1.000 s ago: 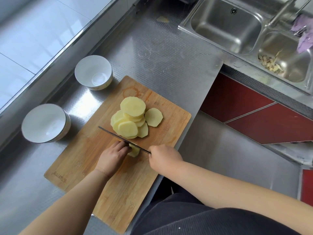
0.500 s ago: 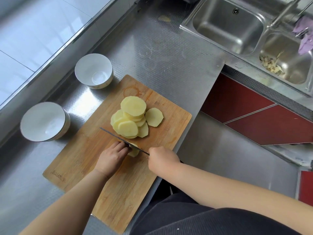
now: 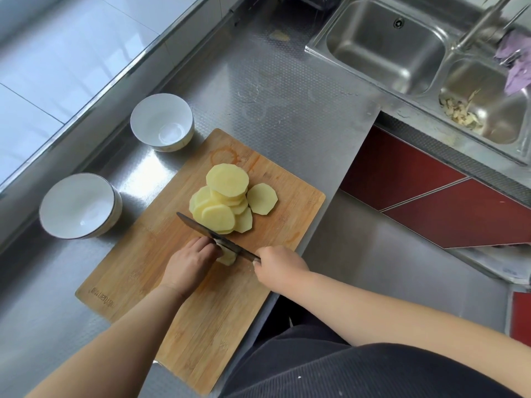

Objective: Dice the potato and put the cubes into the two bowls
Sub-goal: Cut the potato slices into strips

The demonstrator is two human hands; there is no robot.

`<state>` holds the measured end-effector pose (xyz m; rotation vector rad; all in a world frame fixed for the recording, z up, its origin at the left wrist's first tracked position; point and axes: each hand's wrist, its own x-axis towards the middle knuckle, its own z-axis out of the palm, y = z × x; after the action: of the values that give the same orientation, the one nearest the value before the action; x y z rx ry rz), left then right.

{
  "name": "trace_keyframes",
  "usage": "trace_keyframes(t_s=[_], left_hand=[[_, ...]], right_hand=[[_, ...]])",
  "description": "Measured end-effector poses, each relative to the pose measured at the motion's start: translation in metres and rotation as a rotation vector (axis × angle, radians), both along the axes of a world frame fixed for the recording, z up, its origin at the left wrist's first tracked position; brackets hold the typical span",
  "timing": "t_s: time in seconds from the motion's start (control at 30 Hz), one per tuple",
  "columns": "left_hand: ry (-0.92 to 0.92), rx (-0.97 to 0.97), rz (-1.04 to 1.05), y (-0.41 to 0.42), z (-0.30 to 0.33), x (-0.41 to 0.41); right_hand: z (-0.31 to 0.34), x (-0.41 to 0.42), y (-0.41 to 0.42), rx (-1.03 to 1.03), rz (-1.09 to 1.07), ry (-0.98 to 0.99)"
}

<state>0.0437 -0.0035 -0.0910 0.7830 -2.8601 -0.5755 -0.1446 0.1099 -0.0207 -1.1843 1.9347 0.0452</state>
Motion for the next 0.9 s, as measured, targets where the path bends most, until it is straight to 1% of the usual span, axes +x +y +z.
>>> trace_keyframes(t_s=[0.2, 0.37, 0.5, 0.7, 0.9], left_hand=[[0.007, 0.001, -0.002, -0.001, 0.000, 0.001], [0.004, -0.047, -0.021, -0.002, 0.001, 0.001], [0.008, -0.032, -0.011, 0.000, -0.001, 0.002], [0.029, 0.008, 0.033, 0.002, -0.005, 0.004], [0.025, -0.016, 0.020, 0.002, -0.007, 0.006]], right_hand=[[0.010, 0.001, 0.000, -0.021, 0.018, 0.014], [0.013, 0.004, 0.002, -0.010, -0.010, -0.006], [0.014, 0.005, 0.001, -0.003, 0.001, 0.011], [0.007, 0.014, 0.001, 0.057, 0.023, 0.055], [-0.002, 0.015, 0.003, 0.087, 0.004, 0.047]])
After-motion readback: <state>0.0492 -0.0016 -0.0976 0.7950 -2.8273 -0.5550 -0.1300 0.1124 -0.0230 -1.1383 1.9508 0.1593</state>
